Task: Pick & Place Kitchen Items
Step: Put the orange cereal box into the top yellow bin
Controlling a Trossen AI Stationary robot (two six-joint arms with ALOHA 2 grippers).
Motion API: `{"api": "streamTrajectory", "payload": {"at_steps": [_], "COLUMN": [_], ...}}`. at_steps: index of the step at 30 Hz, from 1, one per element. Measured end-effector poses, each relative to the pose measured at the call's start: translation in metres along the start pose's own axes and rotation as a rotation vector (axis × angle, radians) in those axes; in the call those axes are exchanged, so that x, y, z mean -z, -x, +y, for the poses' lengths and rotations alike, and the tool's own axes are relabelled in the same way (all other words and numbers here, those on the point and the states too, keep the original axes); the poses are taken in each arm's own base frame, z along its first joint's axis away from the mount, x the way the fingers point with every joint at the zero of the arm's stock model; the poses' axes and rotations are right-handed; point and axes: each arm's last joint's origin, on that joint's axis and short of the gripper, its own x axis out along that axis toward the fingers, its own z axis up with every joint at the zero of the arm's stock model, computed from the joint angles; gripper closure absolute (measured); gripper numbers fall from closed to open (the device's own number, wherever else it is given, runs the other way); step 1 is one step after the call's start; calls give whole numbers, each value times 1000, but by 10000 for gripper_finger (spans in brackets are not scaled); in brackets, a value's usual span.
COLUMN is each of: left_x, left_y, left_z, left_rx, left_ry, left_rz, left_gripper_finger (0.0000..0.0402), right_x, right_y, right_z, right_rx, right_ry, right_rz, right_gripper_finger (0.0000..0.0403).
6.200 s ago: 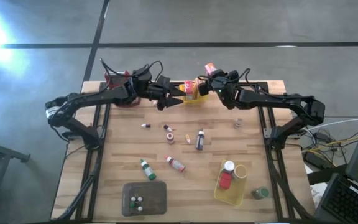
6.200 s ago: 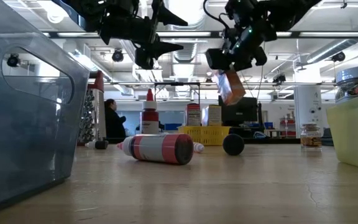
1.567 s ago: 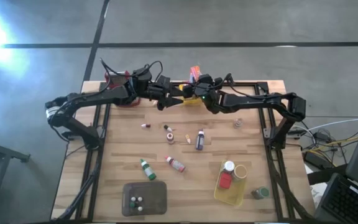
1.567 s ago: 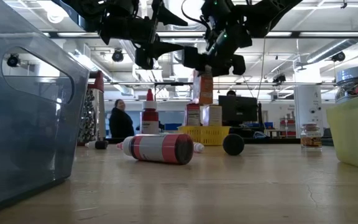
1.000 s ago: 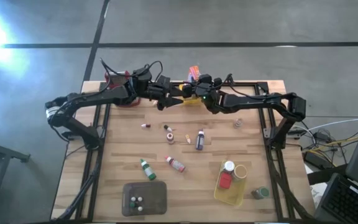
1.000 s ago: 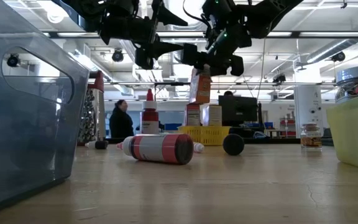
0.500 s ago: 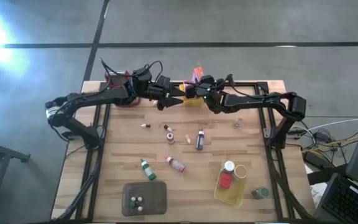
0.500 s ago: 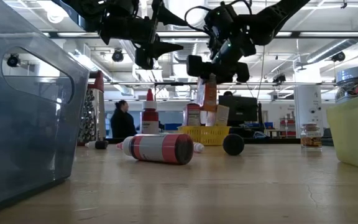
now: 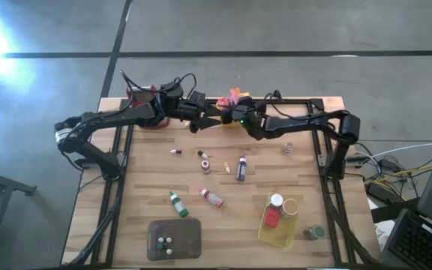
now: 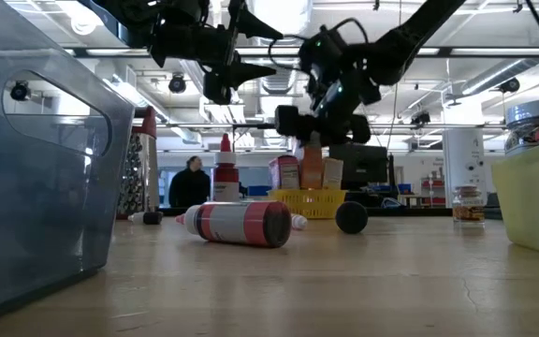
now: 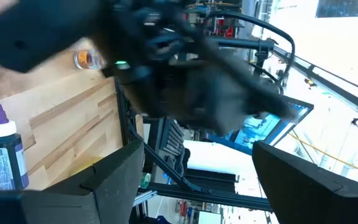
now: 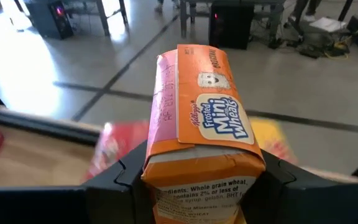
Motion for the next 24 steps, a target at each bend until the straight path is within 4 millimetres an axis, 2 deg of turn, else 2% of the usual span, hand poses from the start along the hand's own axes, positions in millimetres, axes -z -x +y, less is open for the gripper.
{"api": "streamTrajectory", "payload": {"at_steps": [5,11,24], "left_x": [0,0,0], "left_y": [0,0,0], "left_z": [0,0,0], "left_rx": [0,0,0], "left_ry": [0,0,0], "left_rz": [0,1,0], "left_gripper_finger": [96,96,96], "right_x": [18,17,12], "right_y": [-9,-8,-7], "right_z": [2,2,5], "right_rx": [0,-2,-9], "right_ry": [4,12,48], "right_rz": [41,43,32], "right_gripper_finger": [239,247,174]}}
